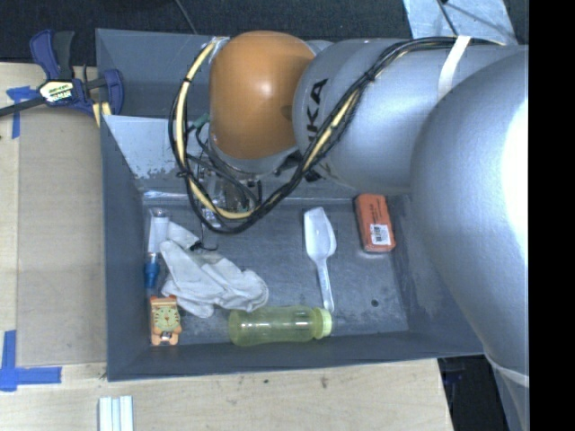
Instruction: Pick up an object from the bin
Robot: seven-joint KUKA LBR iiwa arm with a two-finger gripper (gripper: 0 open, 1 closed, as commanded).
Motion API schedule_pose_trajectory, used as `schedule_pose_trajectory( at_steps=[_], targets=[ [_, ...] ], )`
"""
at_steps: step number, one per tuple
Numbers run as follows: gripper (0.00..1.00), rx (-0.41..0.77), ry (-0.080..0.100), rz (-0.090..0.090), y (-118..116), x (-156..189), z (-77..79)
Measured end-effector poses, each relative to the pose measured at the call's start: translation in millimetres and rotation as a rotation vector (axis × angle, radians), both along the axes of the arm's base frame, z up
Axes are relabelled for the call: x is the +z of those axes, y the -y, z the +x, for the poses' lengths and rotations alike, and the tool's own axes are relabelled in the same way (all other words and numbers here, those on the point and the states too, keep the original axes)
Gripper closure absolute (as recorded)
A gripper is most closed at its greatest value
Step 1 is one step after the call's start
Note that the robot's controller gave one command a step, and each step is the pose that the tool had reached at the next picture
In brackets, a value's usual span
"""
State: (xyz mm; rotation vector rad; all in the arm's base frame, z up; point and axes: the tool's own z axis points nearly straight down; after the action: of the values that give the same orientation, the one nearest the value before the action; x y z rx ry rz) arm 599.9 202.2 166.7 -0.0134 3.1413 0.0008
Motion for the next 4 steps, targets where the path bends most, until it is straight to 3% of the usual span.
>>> schedule_pose_trajectory(
  at_steps=[1, 2, 3, 4],
  targets=[
    [0.0, -0.035, 0.008, 0.003, 14, -40, 1.0],
    [0.0, -0.005, 0.004, 0.001, 43, -93, -12.4],
    [1.0, -0.135, 0.008, 0.001, 26, -94, -12.1],
    [1.0, -0.136, 0.008, 0.002, 26, -95, -12.1]
  ],
)
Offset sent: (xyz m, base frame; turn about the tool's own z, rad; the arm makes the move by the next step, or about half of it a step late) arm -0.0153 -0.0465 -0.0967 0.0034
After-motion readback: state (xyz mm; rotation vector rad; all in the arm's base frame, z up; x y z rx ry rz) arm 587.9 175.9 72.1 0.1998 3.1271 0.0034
